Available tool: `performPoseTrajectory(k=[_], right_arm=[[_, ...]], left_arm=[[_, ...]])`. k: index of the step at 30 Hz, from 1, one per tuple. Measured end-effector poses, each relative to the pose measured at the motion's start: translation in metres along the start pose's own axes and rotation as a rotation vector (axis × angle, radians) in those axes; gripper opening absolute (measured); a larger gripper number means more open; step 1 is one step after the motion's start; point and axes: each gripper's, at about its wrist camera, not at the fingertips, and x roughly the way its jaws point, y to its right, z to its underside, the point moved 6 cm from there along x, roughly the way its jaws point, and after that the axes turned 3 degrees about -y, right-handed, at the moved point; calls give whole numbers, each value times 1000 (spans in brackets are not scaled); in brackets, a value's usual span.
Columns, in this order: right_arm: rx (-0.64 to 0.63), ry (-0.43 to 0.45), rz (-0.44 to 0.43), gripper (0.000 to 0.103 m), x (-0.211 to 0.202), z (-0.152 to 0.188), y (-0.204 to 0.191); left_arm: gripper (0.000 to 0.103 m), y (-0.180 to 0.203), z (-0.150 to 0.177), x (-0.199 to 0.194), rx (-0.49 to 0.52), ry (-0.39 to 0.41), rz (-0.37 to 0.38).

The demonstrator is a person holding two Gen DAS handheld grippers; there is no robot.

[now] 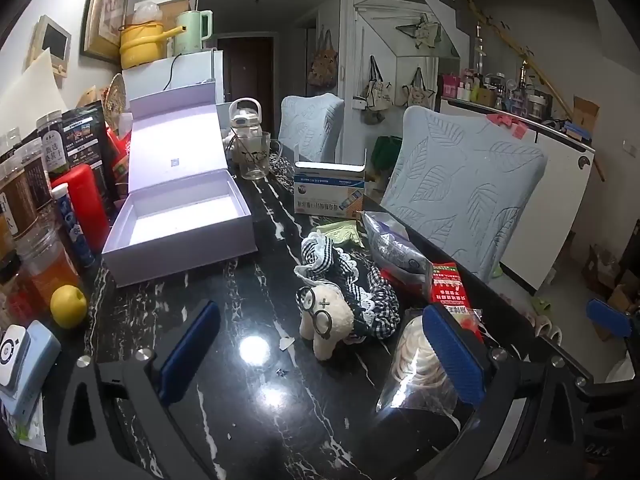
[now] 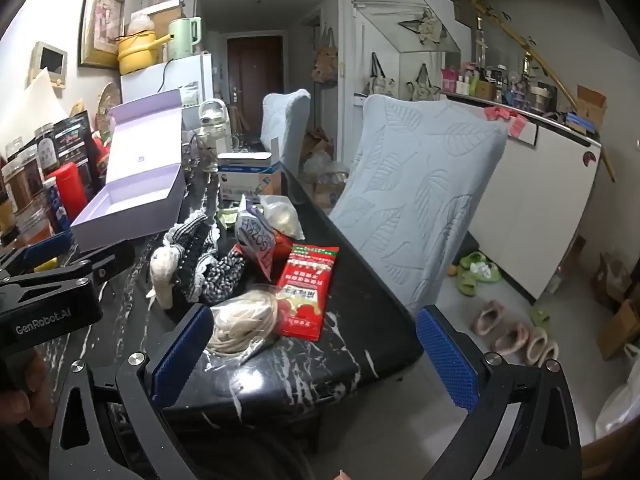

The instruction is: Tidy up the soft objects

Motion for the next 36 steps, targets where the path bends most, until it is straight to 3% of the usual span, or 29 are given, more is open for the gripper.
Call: performPoseTrajectory(k=[36], right_arm=[[-19,-2,6,103,-2,0,-8]], left_arm=[[103,1,-1,-9,-7,13,25]])
